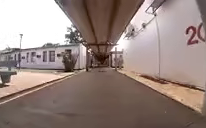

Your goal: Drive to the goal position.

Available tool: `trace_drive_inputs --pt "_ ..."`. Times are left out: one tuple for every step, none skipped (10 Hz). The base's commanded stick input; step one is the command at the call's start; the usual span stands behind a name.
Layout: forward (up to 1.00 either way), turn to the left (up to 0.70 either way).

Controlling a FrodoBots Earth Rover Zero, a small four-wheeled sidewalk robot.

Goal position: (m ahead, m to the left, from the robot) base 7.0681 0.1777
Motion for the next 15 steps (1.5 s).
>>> trace_drive_inputs --pt "0.5 0.0" --pt "0.5 0.0" --pt "0.5 0.0" --pt "0.5 0.0" --pt "0.5 0.0" --pt "0.5 0.0" --pt "0.5 0.0" --pt "0.5 0.0" --pt "0.5 0.0" --pt "0.5 0.0" --pt "0.5 0.0" --pt "0.5 0.0" --pt "0.5 0.0" --pt "0.5 0.5" --pt "0.5 0.5"
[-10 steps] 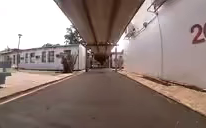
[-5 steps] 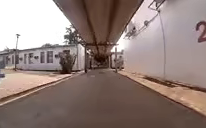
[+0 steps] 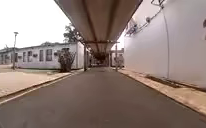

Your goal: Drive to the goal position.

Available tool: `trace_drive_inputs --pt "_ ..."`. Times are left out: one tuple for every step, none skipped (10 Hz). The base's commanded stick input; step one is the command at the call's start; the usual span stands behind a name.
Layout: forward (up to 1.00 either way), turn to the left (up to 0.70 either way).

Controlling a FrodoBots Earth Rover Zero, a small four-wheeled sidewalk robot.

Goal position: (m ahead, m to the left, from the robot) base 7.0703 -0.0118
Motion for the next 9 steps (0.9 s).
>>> trace_drive_inputs --pt "0.5 0.5" --pt "0.5 0.26" --pt "0.5 0.03" --pt "0.5 0.0" --pt "0.5 0.0" --pt "0.5 0.0" --pt "0.5 0.0" --pt "0.5 0.0" --pt "0.5 0.0"
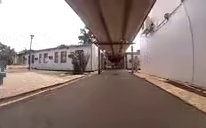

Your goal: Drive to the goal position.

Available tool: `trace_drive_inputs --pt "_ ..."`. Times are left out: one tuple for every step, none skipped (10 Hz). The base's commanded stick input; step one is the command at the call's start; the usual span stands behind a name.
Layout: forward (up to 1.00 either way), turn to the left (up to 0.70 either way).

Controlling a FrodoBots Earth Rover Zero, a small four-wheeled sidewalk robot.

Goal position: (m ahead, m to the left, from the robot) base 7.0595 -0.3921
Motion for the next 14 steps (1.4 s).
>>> trace_drive_inputs --pt "0.5 0.0" --pt "0.5 0.0" --pt "0.5 0.0" --pt "0.5 0.0" --pt "0.5 0.0" --pt "0.5 0.0" --pt "0.5 0.0" --pt "0.5 0.0" --pt "0.5 0.0" --pt "0.5 0.0" --pt "0.5 0.0" --pt "0.5 0.0" --pt "0.5 0.0" --pt "0.5 0.0"
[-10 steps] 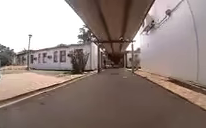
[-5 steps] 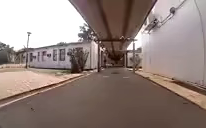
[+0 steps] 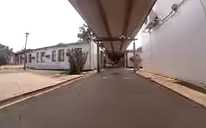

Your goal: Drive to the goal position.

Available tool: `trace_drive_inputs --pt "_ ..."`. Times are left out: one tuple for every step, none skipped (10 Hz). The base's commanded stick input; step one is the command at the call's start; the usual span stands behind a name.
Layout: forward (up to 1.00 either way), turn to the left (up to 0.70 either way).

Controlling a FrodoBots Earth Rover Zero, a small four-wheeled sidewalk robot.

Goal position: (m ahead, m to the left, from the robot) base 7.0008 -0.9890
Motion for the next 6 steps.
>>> trace_drive_inputs --pt "0.5 0.0" --pt "0.5 0.0" --pt "0.5 0.0" --pt "0.5 0.0" --pt "0.5 0.0" --pt "0.5 0.0"
